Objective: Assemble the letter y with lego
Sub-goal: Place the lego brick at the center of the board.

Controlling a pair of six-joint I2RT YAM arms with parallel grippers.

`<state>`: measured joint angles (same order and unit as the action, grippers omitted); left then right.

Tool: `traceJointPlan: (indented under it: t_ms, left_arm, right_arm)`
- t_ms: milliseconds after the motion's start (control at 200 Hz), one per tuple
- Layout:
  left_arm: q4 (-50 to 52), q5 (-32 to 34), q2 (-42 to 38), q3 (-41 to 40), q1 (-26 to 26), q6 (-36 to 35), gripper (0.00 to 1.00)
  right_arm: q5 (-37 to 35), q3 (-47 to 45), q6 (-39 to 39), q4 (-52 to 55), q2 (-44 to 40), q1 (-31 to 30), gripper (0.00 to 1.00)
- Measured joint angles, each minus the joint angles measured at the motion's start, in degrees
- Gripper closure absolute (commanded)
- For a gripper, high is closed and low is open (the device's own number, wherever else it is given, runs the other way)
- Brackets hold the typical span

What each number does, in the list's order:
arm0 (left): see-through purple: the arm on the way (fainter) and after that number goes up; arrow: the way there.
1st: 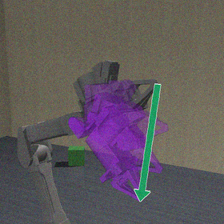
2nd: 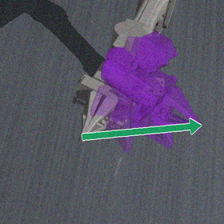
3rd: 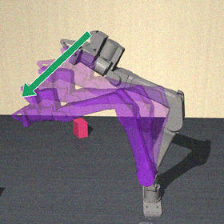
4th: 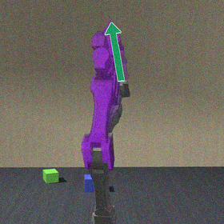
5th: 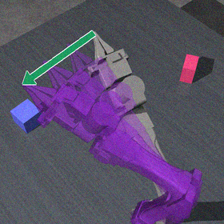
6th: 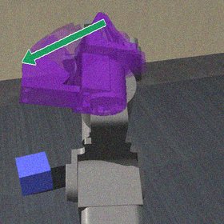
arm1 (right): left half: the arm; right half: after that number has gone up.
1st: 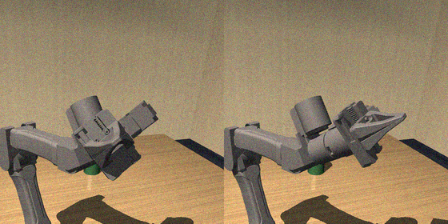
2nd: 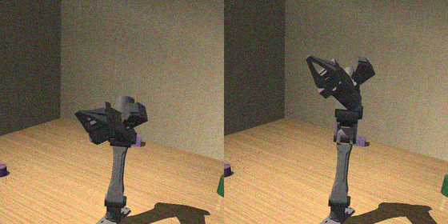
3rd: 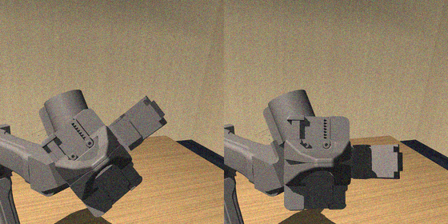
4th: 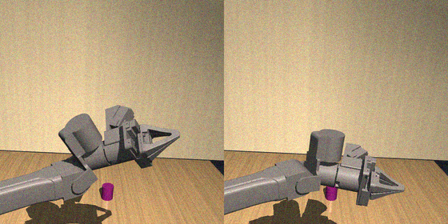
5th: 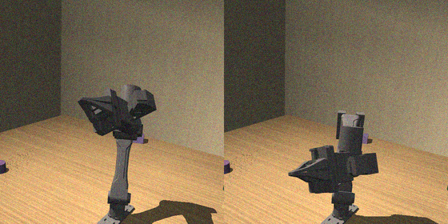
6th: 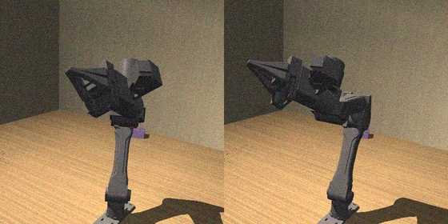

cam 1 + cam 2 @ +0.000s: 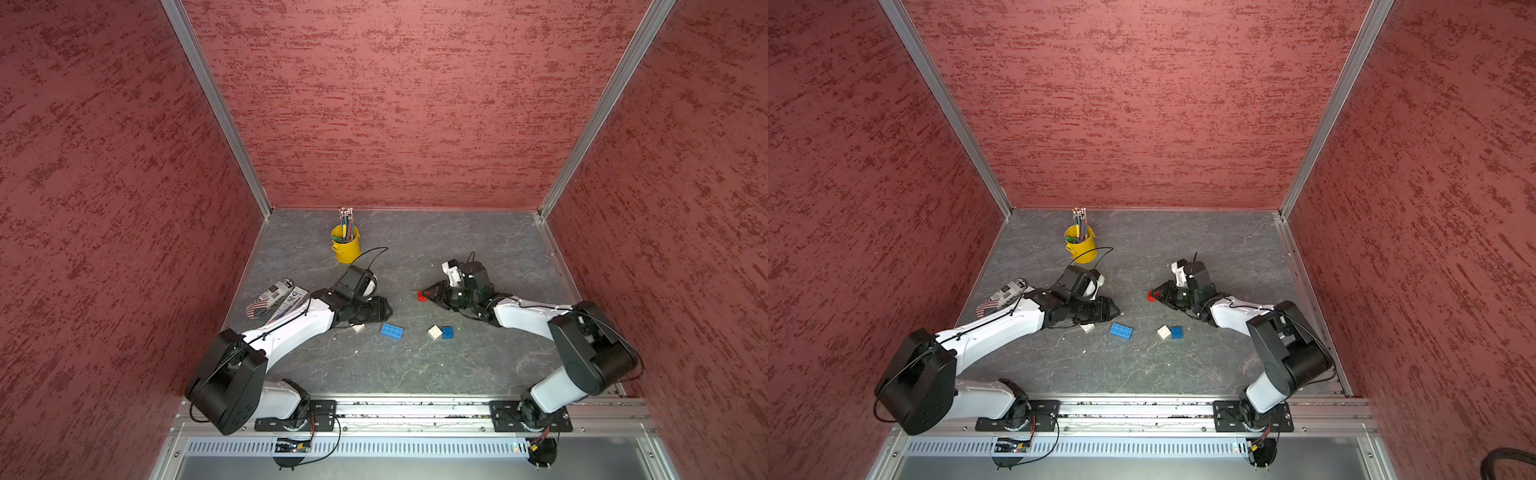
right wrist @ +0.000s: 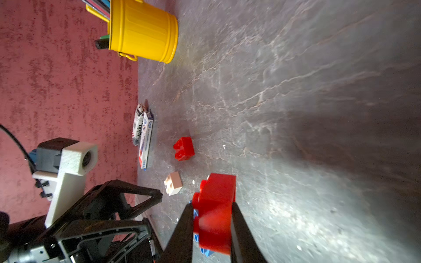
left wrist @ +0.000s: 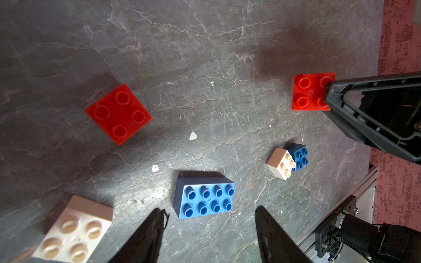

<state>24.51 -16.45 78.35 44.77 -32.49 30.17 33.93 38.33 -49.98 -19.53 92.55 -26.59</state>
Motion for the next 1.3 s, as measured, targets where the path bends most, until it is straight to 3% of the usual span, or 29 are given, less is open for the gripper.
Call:
traceJointPlan:
  t_ms: [205, 536, 862, 997, 1302]
  left_arm:
    - [0.85, 0.07, 1.38, 2.25, -0.39, -0.02, 0.36]
    - [1.57, 1.03, 1.38, 3.3, -0.98, 0.0, 0.36]
    - [1.66, 2.01, 1.4, 3.67, -1.38, 0.0, 0.37]
    - [1.66, 2.21, 1.4, 3.67, -1.51, 0.0, 0.37]
    - [1.64, 2.62, 1.4, 3.69, -1.6, -0.02, 0.37]
  right_arm:
    - [6.78, -4.28, -6.25, -17.2, 7.78, 0.63, 0.76]
    - [11.13, -7.06, -9.68, -28.72, 13.84, 3.85, 0.73]
    - [11.21, -7.1, -5.79, -24.37, 14.12, 6.97, 0.6]
    - [10.67, -6.93, -2.73, -19.43, 12.85, 8.68, 0.59]
    - [2.89, -1.62, 8.28, -0.04, 5.9, 8.2, 0.43]
